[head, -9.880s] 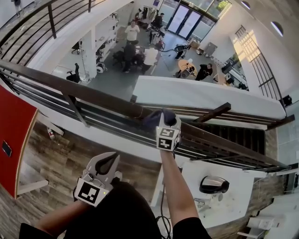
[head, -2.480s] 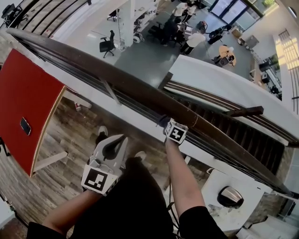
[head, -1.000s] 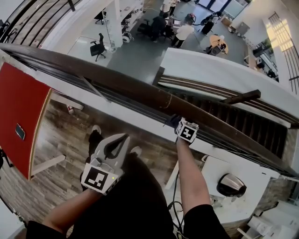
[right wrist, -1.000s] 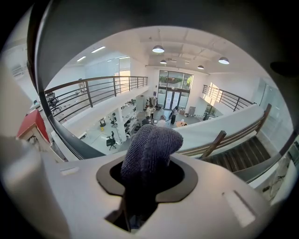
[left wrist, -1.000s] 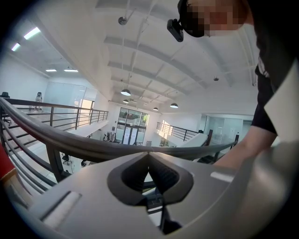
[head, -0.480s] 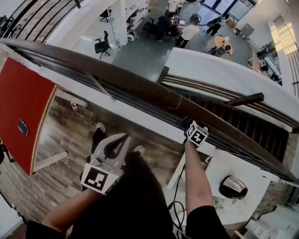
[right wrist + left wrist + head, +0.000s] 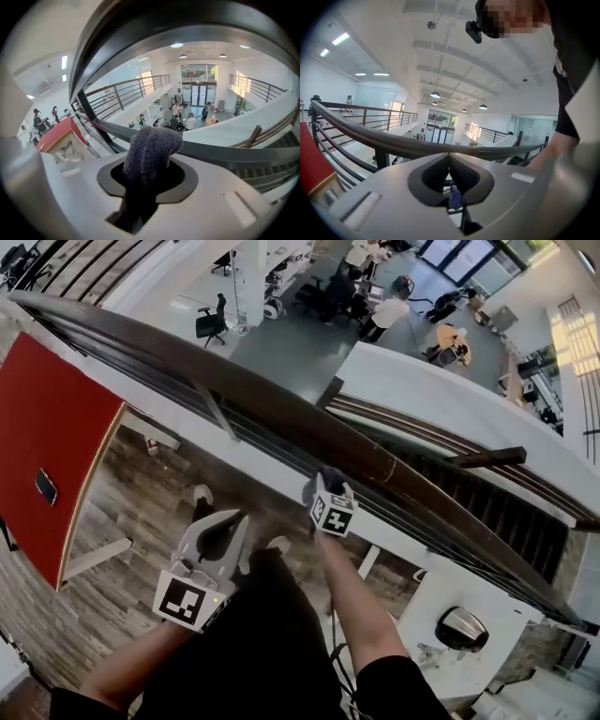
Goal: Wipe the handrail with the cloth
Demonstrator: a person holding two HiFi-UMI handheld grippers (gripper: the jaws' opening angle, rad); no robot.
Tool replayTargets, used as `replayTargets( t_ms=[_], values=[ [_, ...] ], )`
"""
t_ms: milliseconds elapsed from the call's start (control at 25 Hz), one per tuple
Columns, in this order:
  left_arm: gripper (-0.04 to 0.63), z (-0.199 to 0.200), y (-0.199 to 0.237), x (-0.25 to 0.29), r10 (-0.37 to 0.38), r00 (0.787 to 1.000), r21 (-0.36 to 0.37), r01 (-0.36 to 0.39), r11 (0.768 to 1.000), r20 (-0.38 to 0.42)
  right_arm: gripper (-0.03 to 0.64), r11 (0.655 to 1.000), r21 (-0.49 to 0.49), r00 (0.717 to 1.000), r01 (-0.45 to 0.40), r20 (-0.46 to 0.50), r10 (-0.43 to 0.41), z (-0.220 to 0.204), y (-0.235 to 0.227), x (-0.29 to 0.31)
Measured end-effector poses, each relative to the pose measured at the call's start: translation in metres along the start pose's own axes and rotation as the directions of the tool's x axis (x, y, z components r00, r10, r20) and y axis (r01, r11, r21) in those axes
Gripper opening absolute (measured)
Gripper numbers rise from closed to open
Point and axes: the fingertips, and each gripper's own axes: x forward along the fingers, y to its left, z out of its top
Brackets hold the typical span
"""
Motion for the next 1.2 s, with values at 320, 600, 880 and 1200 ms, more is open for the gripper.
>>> replayTargets(
  t_ms=[320, 600, 880, 1200],
  values=[
    [-0.002, 0.013, 0.077, -0.030, 0.077, 0.997, -0.045, -0.076, 0.996, 0.015, 0.114, 0.987, -0.075, 0.988, -0.140, -0.080, 0.134, 0.002, 0.140, 0.070],
    [-0.002, 0.024, 0.150, -0.050, 0.083, 0.996, -0.019, -0.083, 0.996, 0.030, 0.114, 0.990, -0.096, 0.990, -0.107, -0.098, 0.098, -0.005, 0.190, 0.140],
    [-0.002, -0.001, 0.205, -0.044, 0.099, 0.995, 0.036, -0.098, 0.995, -0.026, 0.114, 0.983, -0.167, 0.995, -0.077, -0.082, 0.064, -0.007, 0.196, 0.197],
    [-0.002, -0.040, 0.209, -0.025, 0.037, 0.997, 0.003, -0.037, 0.999, -0.074, 0.114, 0.996, -0.059, 0.998, -0.060, -0.033, 0.058, -0.012, 0.186, 0.231]
  ],
)
